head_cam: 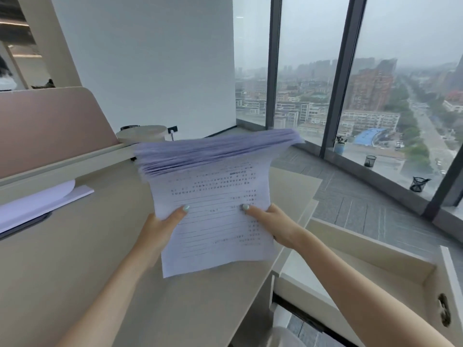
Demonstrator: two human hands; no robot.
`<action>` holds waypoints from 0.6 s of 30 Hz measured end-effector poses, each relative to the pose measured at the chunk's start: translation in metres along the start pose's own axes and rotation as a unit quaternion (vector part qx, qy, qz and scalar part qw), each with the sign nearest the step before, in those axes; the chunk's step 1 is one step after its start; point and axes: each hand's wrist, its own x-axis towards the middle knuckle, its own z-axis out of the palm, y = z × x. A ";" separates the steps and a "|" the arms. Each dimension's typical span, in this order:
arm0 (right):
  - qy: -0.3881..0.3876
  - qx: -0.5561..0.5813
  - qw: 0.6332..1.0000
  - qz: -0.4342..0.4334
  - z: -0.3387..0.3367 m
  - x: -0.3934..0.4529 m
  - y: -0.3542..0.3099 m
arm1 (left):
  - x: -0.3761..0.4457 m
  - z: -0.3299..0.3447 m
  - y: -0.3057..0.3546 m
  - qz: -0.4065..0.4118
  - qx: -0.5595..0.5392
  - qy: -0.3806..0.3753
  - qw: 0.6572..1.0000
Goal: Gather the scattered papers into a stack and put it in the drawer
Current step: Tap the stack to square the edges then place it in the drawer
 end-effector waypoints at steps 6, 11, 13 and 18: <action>-0.017 0.020 1.000 0.007 -0.044 -0.050 -0.021 | -0.011 0.034 0.016 -0.099 -0.062 -0.094 0.989; 0.013 0.009 0.999 0.046 -0.103 -0.119 -0.010 | -0.027 0.088 0.016 -0.187 -0.071 -0.210 0.957; 0.009 -0.004 0.996 0.090 -0.123 -0.147 -0.004 | -0.023 0.109 0.017 -0.200 -0.113 -0.197 0.953; 0.043 -0.028 0.985 0.165 -0.151 -0.206 0.007 | -0.024 0.163 -0.002 -0.278 -0.167 -0.208 0.923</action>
